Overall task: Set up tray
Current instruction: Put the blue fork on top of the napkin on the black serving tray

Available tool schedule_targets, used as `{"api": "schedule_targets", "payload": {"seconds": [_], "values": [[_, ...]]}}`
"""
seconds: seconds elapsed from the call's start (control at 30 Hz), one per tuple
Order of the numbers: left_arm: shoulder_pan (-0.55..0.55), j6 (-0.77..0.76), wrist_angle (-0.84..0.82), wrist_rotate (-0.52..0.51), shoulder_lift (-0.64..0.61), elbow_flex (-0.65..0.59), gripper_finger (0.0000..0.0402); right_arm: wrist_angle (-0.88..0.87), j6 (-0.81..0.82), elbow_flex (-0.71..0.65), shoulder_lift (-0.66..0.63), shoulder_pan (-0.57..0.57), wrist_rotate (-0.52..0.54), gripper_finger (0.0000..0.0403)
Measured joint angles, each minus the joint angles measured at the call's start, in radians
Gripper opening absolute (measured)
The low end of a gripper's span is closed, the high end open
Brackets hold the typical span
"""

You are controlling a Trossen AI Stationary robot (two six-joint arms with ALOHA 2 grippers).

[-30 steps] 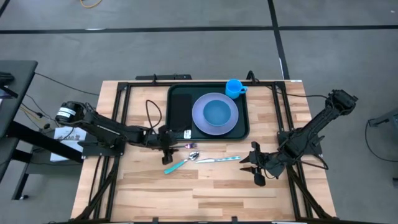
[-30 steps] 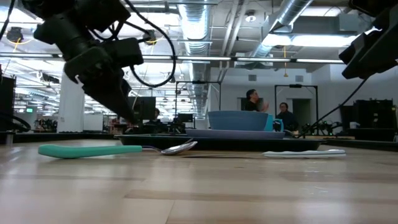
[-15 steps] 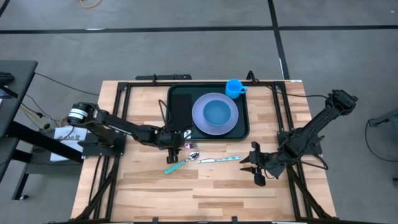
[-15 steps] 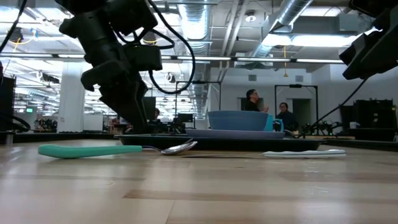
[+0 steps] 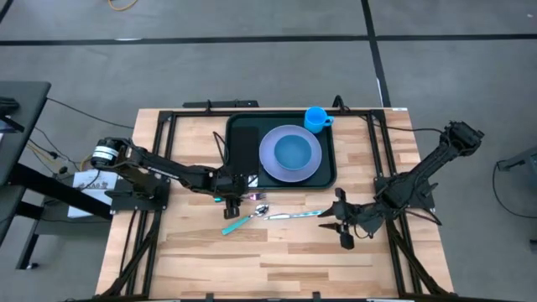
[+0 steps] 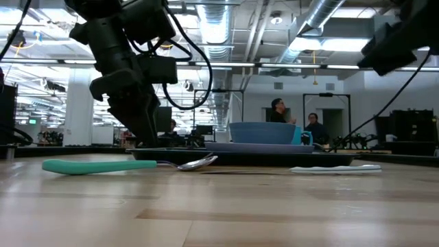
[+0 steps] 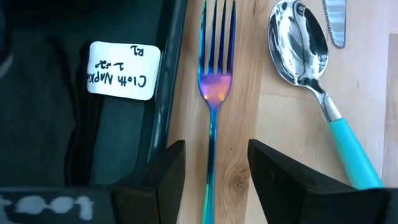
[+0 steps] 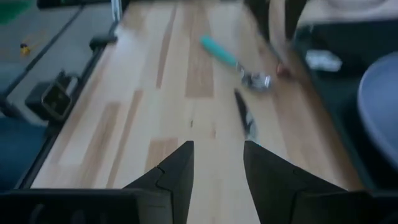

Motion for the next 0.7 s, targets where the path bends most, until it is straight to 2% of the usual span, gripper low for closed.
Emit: {"api": "schedule_targets", "payload": {"seconds": [0.2, 0.43, 0.7], "values": [[0.0, 0.0, -0.006, 0.0, 0.0, 0.0, 0.0164, 0.089, -0.054, 0.0, 0.0, -0.02, 0.083, 0.0131], [0.004, 0.007, -0.005, 0.06, 0.0, 0.0, 0.0164, 0.086, -0.038, 0.0, 0.0, -0.019, 0.084, 0.0131], [0.005, 0.007, 0.0, 0.049, 0.0, 0.0, 0.0164, 0.072, -0.038, 0.0, 0.0, -0.019, 0.08, 0.0131]]}}
